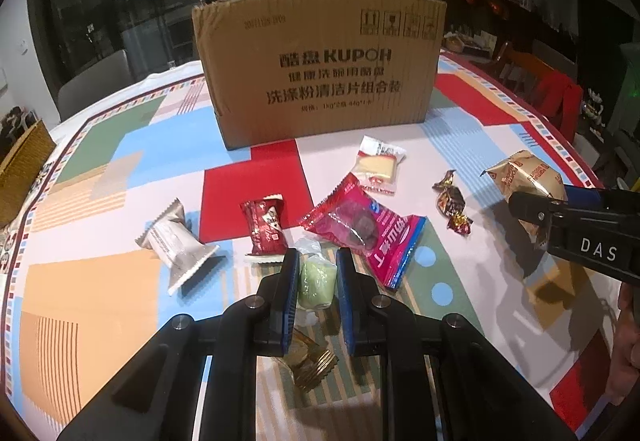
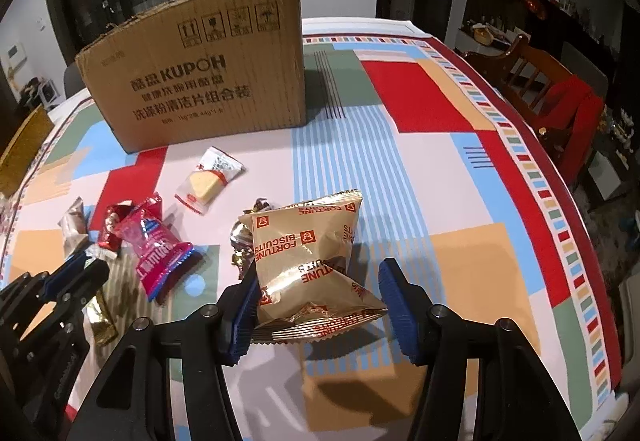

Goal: Organize snacks
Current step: 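Grasp the FORTUNE BISCUITS bag with the right tool while the left tool grasps the gold candy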

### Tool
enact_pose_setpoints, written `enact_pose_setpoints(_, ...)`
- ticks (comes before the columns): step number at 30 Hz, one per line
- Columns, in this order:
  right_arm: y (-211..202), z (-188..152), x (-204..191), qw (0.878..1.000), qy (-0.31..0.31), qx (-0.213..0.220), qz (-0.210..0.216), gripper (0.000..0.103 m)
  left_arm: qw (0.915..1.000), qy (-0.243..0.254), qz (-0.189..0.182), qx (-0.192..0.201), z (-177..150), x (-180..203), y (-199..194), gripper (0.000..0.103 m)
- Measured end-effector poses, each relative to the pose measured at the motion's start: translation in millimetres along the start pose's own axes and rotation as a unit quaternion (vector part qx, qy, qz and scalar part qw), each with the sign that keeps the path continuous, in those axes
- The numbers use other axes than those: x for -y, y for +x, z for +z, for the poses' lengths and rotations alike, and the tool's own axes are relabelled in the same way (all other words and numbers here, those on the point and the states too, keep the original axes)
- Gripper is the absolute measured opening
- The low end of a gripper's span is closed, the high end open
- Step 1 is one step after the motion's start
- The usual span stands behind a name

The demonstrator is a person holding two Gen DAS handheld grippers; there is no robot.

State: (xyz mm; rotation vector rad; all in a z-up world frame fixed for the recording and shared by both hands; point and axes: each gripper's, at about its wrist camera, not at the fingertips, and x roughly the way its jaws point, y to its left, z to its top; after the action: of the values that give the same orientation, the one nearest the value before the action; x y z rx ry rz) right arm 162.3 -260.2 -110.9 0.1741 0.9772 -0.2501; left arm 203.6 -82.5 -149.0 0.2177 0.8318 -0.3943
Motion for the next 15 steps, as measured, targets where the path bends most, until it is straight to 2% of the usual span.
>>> enact_pose_setpoints(15, -32.6, 8.0, -6.3, 0.999, -0.006, 0.037, 0.007, 0.058, 0.9994, -0.012, 0.008, 0.031, 13.7, -6.1, -27.6, 0.019)
